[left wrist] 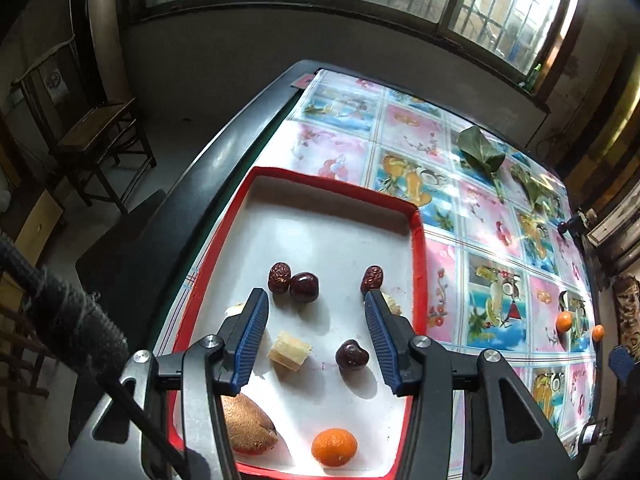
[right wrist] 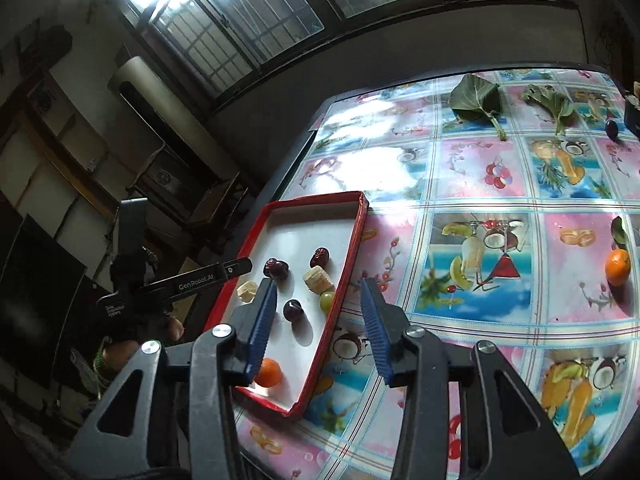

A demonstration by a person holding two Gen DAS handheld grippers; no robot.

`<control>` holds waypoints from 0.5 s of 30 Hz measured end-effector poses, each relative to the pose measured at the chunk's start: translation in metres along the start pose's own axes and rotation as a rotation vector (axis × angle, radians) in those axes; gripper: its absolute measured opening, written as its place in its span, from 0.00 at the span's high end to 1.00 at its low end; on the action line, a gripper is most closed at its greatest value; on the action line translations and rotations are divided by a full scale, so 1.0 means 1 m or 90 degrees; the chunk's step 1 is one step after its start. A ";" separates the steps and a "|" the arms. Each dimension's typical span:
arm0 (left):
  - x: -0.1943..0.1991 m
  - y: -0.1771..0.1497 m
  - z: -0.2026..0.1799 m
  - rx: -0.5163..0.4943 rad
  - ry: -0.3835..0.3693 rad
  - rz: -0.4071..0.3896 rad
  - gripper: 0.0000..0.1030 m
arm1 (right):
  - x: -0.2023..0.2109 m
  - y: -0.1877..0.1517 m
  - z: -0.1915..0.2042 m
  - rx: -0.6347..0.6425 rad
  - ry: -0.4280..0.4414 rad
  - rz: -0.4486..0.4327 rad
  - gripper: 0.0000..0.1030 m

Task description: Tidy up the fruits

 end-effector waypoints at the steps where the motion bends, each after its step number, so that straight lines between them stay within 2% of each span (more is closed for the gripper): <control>1: 0.015 0.002 -0.006 -0.014 -0.012 -0.015 0.62 | 0.029 0.002 0.000 -0.007 0.009 -0.015 0.56; 2: 0.029 0.004 -0.012 -0.027 -0.029 -0.024 0.72 | 0.064 0.005 0.003 -0.006 0.020 -0.040 0.56; 3: 0.042 0.008 -0.018 -0.038 -0.041 -0.029 0.73 | 0.098 0.011 0.009 -0.001 0.028 -0.070 0.56; 6: 0.085 0.021 -0.030 -0.066 -0.066 -0.064 0.72 | 0.211 0.038 0.037 0.042 0.030 -0.185 0.56; 10: 0.149 0.039 -0.042 -0.100 -0.076 -0.131 0.70 | 0.357 0.078 0.091 0.121 -0.003 -0.375 0.56; 12: 0.180 0.050 -0.049 -0.119 -0.075 -0.160 0.64 | 0.416 0.101 0.119 0.145 -0.024 -0.445 0.53; 13: 0.194 0.056 -0.052 -0.126 -0.070 -0.175 0.61 | 0.445 0.112 0.132 0.153 -0.036 -0.480 0.47; 14: 0.209 0.063 -0.056 -0.132 -0.062 -0.192 0.52 | 0.471 0.124 0.144 0.161 -0.059 -0.514 0.42; 15: 0.223 0.070 -0.060 -0.144 -0.052 -0.212 0.44 | 0.493 0.135 0.155 0.171 -0.091 -0.547 0.34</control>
Point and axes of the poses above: each gripper's, at about its wrist camera, not at the fingertips, and x roughly against the way its jaws point, z to its left, y to its top, the point moved 3 cm from there along -x, roughly the way its jaws point, and after that the axes turned 3 degrees about -y, right-handed, at the moved point
